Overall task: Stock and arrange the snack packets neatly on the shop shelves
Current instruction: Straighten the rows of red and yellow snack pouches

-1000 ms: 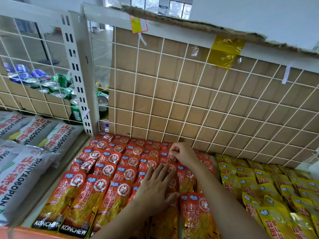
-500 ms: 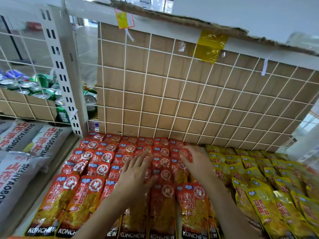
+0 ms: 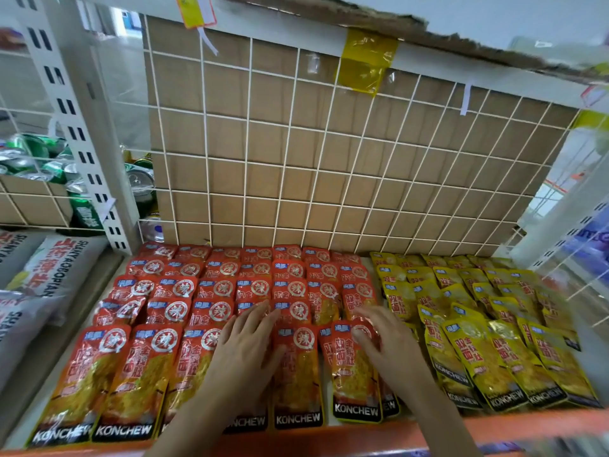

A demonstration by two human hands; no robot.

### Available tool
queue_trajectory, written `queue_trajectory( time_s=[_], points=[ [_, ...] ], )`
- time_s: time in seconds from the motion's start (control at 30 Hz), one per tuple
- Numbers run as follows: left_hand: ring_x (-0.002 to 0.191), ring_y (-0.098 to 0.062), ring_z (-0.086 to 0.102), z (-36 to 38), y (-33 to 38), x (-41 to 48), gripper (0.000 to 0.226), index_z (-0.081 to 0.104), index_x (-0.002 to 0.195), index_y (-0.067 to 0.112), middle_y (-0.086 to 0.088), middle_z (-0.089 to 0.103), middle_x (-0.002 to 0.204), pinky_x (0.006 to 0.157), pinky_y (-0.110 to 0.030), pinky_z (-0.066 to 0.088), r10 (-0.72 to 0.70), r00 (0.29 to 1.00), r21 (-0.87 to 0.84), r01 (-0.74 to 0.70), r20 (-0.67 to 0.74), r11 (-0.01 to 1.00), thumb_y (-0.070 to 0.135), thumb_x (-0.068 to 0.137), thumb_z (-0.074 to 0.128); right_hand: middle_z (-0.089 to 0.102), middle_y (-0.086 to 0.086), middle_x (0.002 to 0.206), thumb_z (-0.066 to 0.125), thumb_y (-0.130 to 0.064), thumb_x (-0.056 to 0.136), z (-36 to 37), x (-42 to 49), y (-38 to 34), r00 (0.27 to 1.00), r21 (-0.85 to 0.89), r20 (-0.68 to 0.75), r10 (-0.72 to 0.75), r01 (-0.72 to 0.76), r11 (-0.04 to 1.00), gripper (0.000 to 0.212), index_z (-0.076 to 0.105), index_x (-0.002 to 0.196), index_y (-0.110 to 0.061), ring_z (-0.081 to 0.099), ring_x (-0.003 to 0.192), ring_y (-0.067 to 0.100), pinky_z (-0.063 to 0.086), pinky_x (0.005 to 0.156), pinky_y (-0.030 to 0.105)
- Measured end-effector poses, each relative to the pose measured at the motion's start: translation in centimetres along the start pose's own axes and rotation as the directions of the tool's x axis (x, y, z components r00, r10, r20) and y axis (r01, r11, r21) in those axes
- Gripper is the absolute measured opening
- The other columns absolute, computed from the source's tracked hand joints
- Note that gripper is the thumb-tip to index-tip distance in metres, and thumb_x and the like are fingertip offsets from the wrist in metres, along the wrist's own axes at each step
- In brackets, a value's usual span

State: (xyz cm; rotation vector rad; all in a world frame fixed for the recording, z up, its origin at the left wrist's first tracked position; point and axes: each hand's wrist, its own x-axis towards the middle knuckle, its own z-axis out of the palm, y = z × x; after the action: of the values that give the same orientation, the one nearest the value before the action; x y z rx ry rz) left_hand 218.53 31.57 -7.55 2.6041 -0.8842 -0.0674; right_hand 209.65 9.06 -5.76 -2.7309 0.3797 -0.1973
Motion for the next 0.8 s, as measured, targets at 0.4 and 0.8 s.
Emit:
queue_trajectory(
  time_s=[0.4, 0.8],
  points=[
    [0.118, -0.022, 0.055, 2.0, 2.9, 0.3, 0.058, 0.054, 0.125, 0.023, 0.001, 0.059, 0.127, 0.095, -0.041, 0.042, 0.012, 0.993, 0.128, 0.003, -0.120, 0.992, 0.054, 0.098, 0.013, 0.042, -0.017, 0.128, 0.010, -0.089, 0.061, -0.4, -0.2, 0.4, 0.995, 0.075, 0.099, -0.020, 0.012, 0.997, 0.099, 0.040, 0.133, -0.028, 0.038, 0.121, -0.002, 0.029, 0.102, 0.015],
    [0.119, -0.011, 0.043, 3.1, 5.2, 0.5, 0.049, 0.049, 0.123, 0.030, 0.010, 0.061, 0.122, 0.095, -0.030, 0.044, 0.088, 0.980, 0.215, -0.049, -0.177, 0.975, 0.050, 0.081, 0.035, 0.054, -0.021, 0.077, 0.063, -0.014, 0.086, -2.2, 1.2, 2.4, 0.996, 0.290, -0.074, -0.042, 0.062, 0.955, 0.019, 0.049, 0.083, -0.026, 0.053, 0.074, -0.008, 0.047, 0.067, 0.014]
  ],
)
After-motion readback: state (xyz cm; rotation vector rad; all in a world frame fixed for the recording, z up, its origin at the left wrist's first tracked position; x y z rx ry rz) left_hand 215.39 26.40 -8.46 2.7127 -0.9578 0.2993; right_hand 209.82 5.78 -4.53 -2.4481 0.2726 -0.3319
